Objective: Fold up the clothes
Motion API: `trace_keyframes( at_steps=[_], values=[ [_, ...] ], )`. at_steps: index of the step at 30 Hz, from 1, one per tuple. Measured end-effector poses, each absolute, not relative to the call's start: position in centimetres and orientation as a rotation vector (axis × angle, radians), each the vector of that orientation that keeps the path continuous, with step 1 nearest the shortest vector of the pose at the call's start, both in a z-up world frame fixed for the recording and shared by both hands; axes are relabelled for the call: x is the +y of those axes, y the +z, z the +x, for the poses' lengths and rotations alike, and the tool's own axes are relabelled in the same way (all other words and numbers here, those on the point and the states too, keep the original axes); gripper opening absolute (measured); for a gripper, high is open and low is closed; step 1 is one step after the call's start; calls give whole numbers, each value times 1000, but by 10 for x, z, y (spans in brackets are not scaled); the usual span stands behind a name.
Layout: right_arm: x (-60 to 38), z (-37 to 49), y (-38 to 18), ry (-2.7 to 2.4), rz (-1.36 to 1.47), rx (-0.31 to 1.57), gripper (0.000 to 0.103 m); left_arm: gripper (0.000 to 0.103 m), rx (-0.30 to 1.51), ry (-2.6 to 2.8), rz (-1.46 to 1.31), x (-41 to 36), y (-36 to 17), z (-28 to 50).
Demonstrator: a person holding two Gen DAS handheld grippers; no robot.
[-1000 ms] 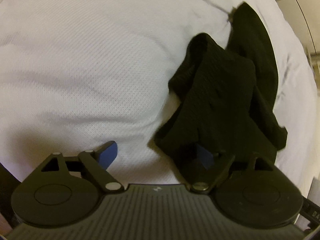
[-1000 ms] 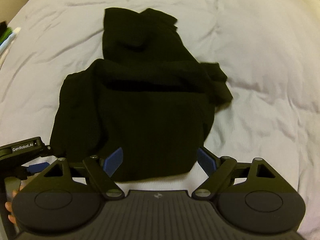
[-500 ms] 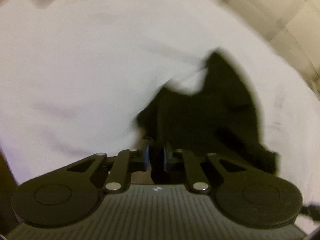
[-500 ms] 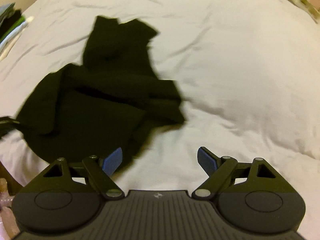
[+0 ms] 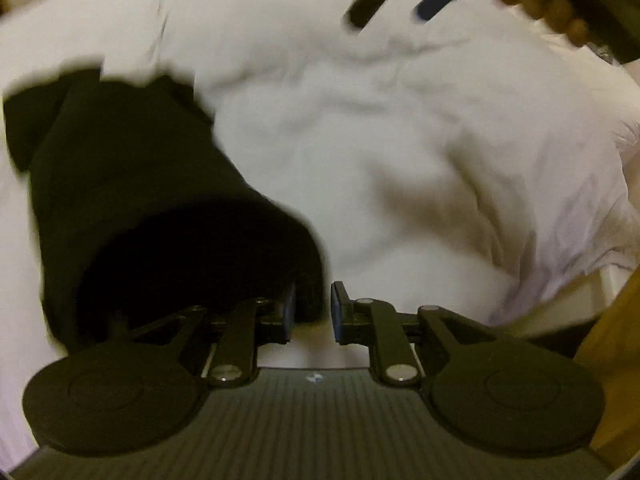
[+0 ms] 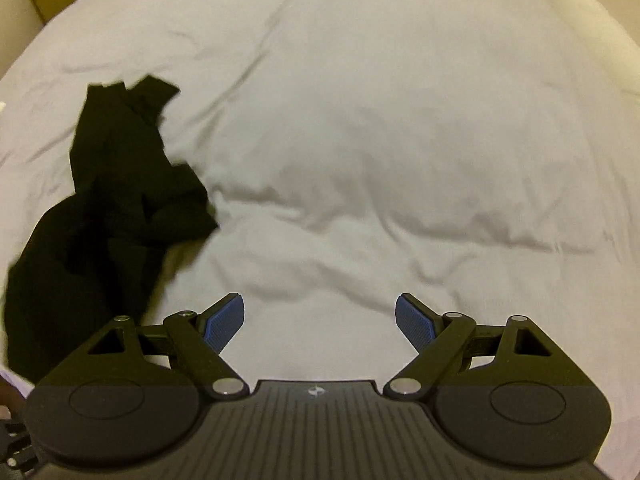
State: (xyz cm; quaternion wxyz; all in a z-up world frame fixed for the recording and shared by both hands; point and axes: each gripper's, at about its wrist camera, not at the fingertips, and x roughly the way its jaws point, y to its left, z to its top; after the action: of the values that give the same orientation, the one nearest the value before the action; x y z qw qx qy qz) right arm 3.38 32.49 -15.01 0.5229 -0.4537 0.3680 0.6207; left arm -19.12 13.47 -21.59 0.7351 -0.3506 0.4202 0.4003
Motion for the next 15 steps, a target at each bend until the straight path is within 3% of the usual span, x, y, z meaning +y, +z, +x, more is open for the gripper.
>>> trace_keyframes(
  at_steps=[4,7,12,13,15],
  values=[
    [308,28,-164,1482,-1146,911,85,25,870,926,-955,124,-233,-222],
    [297,3,-163,1546,-1196,893,85,25,842,1011,-1081,113,-243,-248],
    [257,-51,-162,1703,-1325,752,83,26,696,1195,-1232,94,-241,-296],
    [250,-61,-163,1735,-1356,714,82,32,686,1238,-1274,94,-243,-303],
    [235,-79,-165,1799,-1412,632,82,34,697,1319,-1357,95,-249,-315]
  ],
)
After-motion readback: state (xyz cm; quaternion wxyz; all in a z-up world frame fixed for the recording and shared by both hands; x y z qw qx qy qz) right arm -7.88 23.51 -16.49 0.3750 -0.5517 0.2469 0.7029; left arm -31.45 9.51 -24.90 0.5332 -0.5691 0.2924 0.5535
